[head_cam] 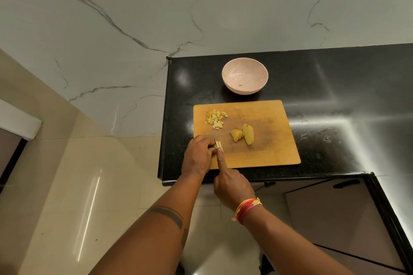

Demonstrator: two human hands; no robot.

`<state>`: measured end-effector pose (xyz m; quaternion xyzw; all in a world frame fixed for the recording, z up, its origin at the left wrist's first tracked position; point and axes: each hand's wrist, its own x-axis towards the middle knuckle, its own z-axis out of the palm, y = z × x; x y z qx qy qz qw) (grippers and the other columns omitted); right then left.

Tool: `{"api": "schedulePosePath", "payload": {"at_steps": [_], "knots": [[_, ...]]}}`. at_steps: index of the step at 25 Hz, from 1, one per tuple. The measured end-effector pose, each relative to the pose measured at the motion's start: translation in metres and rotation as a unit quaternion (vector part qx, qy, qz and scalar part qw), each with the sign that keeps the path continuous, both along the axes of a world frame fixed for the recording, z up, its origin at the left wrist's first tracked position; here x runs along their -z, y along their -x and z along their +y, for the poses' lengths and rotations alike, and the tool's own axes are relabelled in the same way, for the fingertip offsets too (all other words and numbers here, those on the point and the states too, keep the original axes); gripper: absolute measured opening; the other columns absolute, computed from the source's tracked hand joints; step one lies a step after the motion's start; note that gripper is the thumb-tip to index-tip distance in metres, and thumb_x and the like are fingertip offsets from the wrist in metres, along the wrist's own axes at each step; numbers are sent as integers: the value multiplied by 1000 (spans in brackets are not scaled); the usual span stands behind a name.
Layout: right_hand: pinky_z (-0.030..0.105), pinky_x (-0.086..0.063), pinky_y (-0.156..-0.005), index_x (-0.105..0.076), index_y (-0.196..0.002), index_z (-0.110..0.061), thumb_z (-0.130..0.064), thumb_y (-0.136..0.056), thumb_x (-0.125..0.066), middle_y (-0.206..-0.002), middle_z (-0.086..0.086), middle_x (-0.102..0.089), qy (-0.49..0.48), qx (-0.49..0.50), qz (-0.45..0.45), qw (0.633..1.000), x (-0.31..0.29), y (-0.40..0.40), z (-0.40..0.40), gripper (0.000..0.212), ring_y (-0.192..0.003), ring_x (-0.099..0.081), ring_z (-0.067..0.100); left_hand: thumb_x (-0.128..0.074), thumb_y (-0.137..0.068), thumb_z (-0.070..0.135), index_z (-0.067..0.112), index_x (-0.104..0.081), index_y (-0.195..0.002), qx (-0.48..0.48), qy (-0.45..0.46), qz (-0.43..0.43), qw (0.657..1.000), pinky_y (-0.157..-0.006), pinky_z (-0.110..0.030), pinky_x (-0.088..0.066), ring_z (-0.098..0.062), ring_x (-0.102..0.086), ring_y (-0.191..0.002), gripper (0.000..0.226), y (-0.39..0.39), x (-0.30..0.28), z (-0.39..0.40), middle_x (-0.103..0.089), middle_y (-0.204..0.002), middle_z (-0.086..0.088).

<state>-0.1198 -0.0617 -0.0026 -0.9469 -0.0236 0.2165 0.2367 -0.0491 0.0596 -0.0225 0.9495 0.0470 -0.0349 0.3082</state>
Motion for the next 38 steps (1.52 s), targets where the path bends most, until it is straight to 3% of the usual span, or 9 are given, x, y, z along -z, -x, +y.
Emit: {"api": "schedulePosePath", "payload": {"at_steps": [3, 9, 15, 21, 27, 32, 38], "knots": [[30, -38, -49, 18, -160, -28, -22, -103, -37, -78, 3, -59, 6, -12, 7, 1000, -1, 6, -5, 79, -59, -52, 14, -66, -97, 21, 16, -72, -109, -3, -1, 5, 1000, -86, -25, -43, -14, -53, -106, 15, -1, -1, -1, -61, -112, 3], [26, -34, -47, 19, -160, -27, -20, -101, -36, -67, -5, -52, -2, -3, 24, 1000, -5, 37, -17, 82, -54, -48, 11, -69, -95, 25, 17, -71, -112, 2, -9, 3, 1000, -89, -27, -44, -16, -52, -109, 19, 1, 2, -1, -61, -116, 2], [29, -40, -51, 18, -160, -31, -21, -101, -37, -72, -3, -57, -22, 8, 8, 1000, -9, 21, -10, 80, -59, -53, 13, -66, -97, 20, 19, -69, -119, -10, 25, 6, 1000, -89, -23, -48, -12, -57, -105, 22, 4, -2, 7, -52, -116, 5], [30, -36, -50, 11, -162, -29, -21, -102, -36, -74, -1, -54, -10, -7, 13, 1000, -8, 6, -2, 77, -59, -51, 14, -64, -99, 22, 18, -69, -123, -18, 16, -3, 1000, -92, -22, -47, -11, -54, -106, 24, 5, 1, 4, -53, -120, 2], [31, -45, -54, 19, -161, -23, -19, -104, -36, -74, 2, -54, 35, -40, 0, 999, -2, 8, -1, 79, -59, -53, 15, -64, -100, 22, 16, -69, -120, -17, -1, -17, 1000, -89, -19, -44, -10, -53, -108, 22, 6, 2, 1, -53, -119, 1], [29, -38, -48, 18, -160, -25, -20, -104, -37, -68, 0, -52, 25, -38, 7, 999, -10, 8, -7, 79, -55, -50, 13, -63, -100, 26, 18, -68, -122, -23, -2, -13, 1000, -90, -20, -44, -12, -53, -111, 24, 6, 1, -1, -52, -122, 1], [29, -40, -49, 20, -160, -25, -18, -101, -36, -68, -1, -54, 21, -32, 28, 999, -11, 34, -18, 82, -55, -51, 14, -64, -99, 27, 19, -67, -119, -16, -7, -1, 1000, -93, -24, -48, -12, -52, -110, 22, 4, 1, -1, -50, -118, 3]]}}
